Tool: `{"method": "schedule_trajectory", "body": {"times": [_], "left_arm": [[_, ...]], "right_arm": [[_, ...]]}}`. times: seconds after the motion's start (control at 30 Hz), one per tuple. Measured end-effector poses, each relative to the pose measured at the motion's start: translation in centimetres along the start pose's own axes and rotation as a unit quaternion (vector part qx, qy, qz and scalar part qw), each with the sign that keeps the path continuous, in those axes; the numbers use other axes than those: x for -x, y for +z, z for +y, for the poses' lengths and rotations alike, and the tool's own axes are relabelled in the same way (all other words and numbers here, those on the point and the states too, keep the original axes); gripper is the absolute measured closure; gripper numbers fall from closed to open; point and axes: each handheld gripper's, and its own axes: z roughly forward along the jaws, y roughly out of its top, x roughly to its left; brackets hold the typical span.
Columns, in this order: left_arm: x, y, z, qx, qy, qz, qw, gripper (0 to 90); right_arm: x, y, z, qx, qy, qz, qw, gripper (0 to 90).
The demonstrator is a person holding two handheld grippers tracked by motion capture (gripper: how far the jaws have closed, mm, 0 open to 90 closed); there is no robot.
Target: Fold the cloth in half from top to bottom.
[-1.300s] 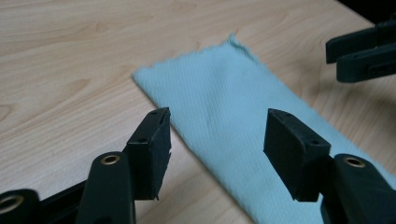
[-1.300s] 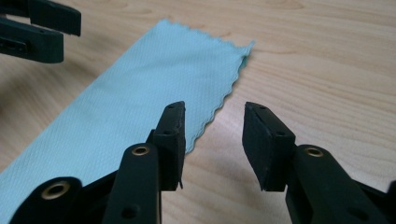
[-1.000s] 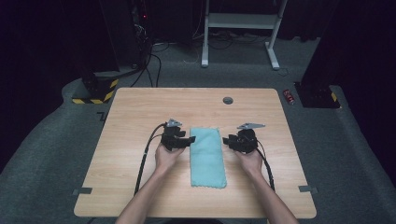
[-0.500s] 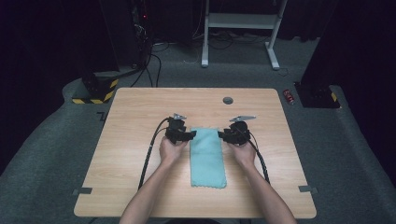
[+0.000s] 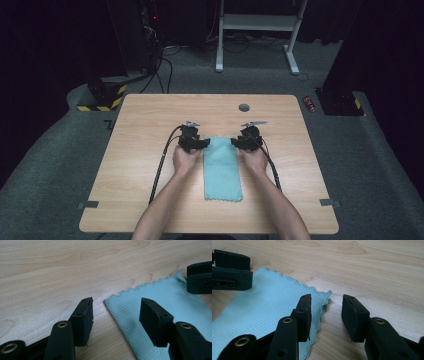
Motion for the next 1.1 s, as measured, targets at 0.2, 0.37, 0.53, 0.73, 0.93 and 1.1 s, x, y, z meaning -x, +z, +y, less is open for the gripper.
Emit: {"method": "schedule_trajectory", "body": {"times": [0.2, 0.37, 0.53, 0.73, 0.93, 1.1], "left_arm": [[0.4, 0.2, 0.0, 0.000, 0.006, -0.013, 0.9999, 48.1], [0.7, 0.3, 0.0, 0.000, 0.017, -0.011, 0.9998, 57.4], [0.5, 0.3, 0.3, -0.013, 0.014, -0.008, 0.9998, 66.8], [0.8, 0.6, 0.4, -0.018, 0.021, -0.018, 0.9994, 82.3], [0.4, 0.7, 0.6, -0.027, 0.023, -0.038, 0.9987, 88.5], [0.3, 0.3, 0.8, -0.016, 0.021, -0.053, 0.9983, 89.0]], "right_arm": [[-0.2, 0.4, 0.1, 0.007, -0.008, -0.006, 0.9999, 61.7], [-0.8, 0.8, 0.6, -0.006, -0.025, -0.007, 0.9996, 65.8], [-1.2, 1.1, 0.9, -0.011, -0.030, -0.010, 0.9994, 73.6], [-1.0, 1.0, 0.9, -0.018, -0.035, -0.011, 0.9992, 86.4], [-1.0, 0.9, 0.8, -0.019, -0.041, -0.009, 0.9989, 89.3], [-0.9, 0.3, 0.9, -0.007, -0.039, 0.005, 0.9992, 89.8]]}}
